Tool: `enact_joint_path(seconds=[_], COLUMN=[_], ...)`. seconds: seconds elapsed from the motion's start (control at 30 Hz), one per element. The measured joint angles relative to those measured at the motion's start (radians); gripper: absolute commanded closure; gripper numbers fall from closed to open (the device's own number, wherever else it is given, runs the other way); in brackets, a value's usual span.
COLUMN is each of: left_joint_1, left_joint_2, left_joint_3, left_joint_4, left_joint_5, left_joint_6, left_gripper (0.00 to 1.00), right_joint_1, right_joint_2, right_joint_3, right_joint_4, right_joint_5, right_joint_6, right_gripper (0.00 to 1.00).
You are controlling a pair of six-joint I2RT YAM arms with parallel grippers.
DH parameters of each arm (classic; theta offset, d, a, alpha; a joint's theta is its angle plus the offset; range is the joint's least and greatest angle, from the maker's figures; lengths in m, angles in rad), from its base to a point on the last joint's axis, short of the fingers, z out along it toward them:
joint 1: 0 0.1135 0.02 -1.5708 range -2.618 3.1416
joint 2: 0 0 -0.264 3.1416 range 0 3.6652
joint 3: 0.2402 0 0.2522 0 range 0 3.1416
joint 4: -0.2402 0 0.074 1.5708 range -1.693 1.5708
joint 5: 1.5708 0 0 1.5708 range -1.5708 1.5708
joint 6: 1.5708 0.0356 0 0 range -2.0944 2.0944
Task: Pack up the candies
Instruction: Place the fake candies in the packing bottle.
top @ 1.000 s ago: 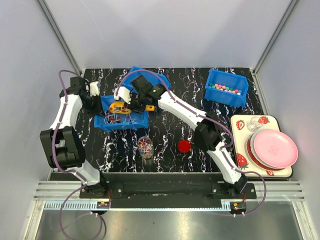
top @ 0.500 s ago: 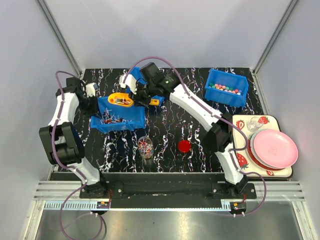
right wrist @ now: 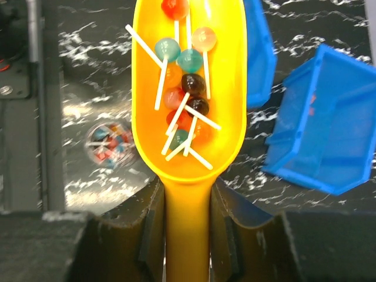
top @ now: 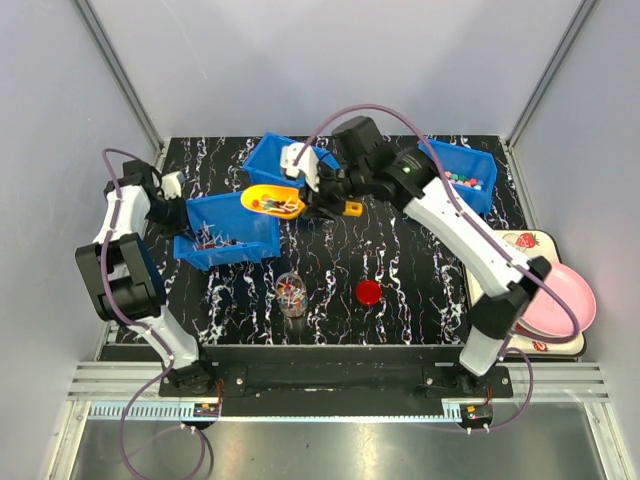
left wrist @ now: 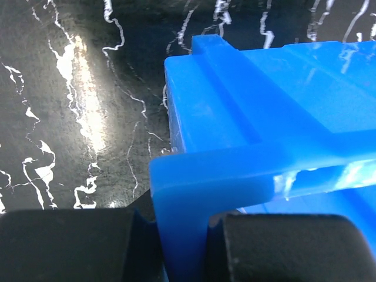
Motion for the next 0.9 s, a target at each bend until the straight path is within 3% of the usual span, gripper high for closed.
enact_joint_path(seconds=[0.17,0.4,0.9], left_joint_1=[0.019,0.033,0.051], left_joint_2=[0.026,0.026,0.019], left_joint_3=[0.0,0.0,-0.044], left_joint_4=[0.007,0.029,0.079], left_joint_5=[0.004,0.027,0.033], left_joint_6=[0.001,0.0,-0.023], left_gripper=[1.0,1.0,1.0], right_joint_1=[0.0,0.0,0.066], right_joint_2=[-0.121,-0.171,-0.259], right_joint_3=[-0.191,-0.411,-0.468], right_joint_4=[-0.011,-0.045,-0.164], right_joint_5=[-0.024,-0.022,0.114], right_joint_6=[-0.012,-0.045,-0.09], right_gripper=[1.0,1.0,1.0])
